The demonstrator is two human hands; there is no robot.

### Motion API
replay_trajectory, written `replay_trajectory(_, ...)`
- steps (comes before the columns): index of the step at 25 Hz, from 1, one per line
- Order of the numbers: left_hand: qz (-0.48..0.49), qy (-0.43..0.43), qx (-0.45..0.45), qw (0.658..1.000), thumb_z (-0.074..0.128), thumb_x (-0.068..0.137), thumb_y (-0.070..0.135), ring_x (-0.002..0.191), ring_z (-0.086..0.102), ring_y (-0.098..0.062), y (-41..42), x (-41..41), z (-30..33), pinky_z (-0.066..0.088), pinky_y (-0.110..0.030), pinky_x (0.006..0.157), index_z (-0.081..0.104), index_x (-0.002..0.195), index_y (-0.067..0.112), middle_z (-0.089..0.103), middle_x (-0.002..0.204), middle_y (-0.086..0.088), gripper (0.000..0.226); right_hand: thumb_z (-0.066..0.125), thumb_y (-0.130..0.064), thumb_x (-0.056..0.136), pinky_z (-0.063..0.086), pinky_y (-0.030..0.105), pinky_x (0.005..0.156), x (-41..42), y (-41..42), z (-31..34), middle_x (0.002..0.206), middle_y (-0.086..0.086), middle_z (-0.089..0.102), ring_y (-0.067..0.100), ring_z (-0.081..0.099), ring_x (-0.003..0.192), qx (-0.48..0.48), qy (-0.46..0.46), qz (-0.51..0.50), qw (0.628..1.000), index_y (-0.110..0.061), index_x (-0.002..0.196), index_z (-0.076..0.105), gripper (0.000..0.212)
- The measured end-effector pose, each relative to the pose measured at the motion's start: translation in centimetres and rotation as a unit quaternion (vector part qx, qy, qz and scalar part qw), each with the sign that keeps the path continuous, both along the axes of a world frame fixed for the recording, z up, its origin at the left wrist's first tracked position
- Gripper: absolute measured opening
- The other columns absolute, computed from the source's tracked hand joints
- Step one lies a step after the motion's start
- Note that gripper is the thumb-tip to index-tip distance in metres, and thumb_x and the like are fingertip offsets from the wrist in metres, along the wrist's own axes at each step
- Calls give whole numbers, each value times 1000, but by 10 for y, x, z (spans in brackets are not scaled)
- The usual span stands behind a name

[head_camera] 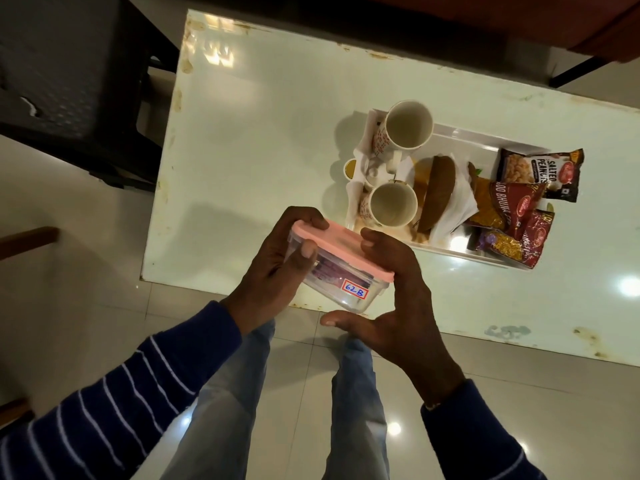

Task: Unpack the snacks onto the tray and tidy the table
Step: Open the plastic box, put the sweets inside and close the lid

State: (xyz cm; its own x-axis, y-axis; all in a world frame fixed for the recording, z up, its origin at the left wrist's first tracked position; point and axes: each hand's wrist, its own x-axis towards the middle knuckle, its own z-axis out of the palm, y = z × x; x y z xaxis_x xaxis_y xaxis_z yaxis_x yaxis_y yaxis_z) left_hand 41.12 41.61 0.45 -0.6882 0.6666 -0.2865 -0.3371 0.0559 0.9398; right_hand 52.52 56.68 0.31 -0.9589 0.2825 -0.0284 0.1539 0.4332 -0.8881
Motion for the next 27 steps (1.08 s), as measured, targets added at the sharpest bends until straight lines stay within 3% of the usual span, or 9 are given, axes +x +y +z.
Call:
replay_trajectory(4, 23, -18, 15, 999, 48, 83, 75, 104, 61, -7, 5, 6, 2, 53, -19, 74, 52, 114, 40, 56, 113, 18, 47, 71, -50, 80, 49, 47, 101, -3, 9, 5, 130, 2, 51, 25, 52, 123, 34, 71, 9, 997, -17, 126, 45, 63)
replay_trajectory(8, 113, 84, 7, 990, 41, 84, 77, 112, 61, -9, 24, 6, 12, 54, -18, 80, 56, 120, 36, 54, 129, -9, 57, 73, -51, 78, 49, 28, 102, -6, 8, 12, 125, -5, 56, 3, 53, 121, 2, 54, -34, 998, -25, 124, 49, 59)
replay_trajectory(11, 191, 113, 48, 974, 45, 89, 69, 94, 71, -14, 37, 7, 20, 59, -26, 73, 59, 104, 17, 71, 100, 12, 56, 83, -37, 69, 47, 13, 99, -9, 5, 20, 125, -29, 55, -14, 50, 119, -44, 40, -64, 996, -39, 123, 43, 68)
replay_trajectory(13, 203, 127, 50, 970, 47, 90, 67, 78, 72, -23, 40, 2, 23, 61, -39, 64, 63, 85, 16, 69, 77, 3, 54, 85, -26, 63, 50, 15, 96, -11, 8, 24, 124, -46, 47, -14, 52, 117, -64, 32, -69, 995, -41, 123, 41, 76)
replay_trajectory(16, 145, 156, -2, 977, 47, 89, 68, 73, 68, -35, 47, -6, 26, 55, -54, 58, 61, 83, 6, 63, 70, -14, 64, 86, -23, 59, 53, 19, 93, -9, 19, 32, 120, -46, 49, -9, 56, 113, -78, 16, -80, 994, -33, 119, 50, 70)
replay_trajectory(18, 56, 215, -25, 975, 51, 84, 71, 91, 70, -24, 52, -7, 24, 59, -48, 70, 64, 99, 9, 70, 93, -7, 65, 87, -27, 58, 55, 21, 89, -2, 33, 42, 114, -35, 58, -2, 61, 107, -47, 0, -96, 994, -27, 114, 56, 63)
replay_trajectory(21, -121, 306, -43, 943, 62, 68, 75, 126, 53, -6, 50, -8, 19, 47, -24, 102, 50, 131, 19, 55, 136, 7, 85, 88, -42, 60, 54, 26, 83, 5, 54, 61, 113, -8, 61, 15, 63, 102, 43, -48, -77, 995, -26, 118, 52, 70)
replay_trajectory(25, -146, 321, -73, 933, 89, 67, 29, 119, 50, 14, 52, 9, 14, 48, -26, 99, 56, 124, 10, 64, 119, 10, 69, 80, -36, 64, 58, 40, 84, 9, 53, 72, 120, 7, 63, 26, 64, 106, 126, -54, -17, 990, -22, 126, 43, 74)
replay_trajectory(27, -97, 326, -56, 939, 88, 65, 37, 112, 54, 16, 57, 14, 21, 52, -14, 89, 57, 118, 23, 64, 115, 24, 63, 80, -41, 68, 54, 29, 94, 12, 61, 72, 131, -9, 53, 11, 57, 117, 77, -47, -16, 996, -26, 133, 38, 79)
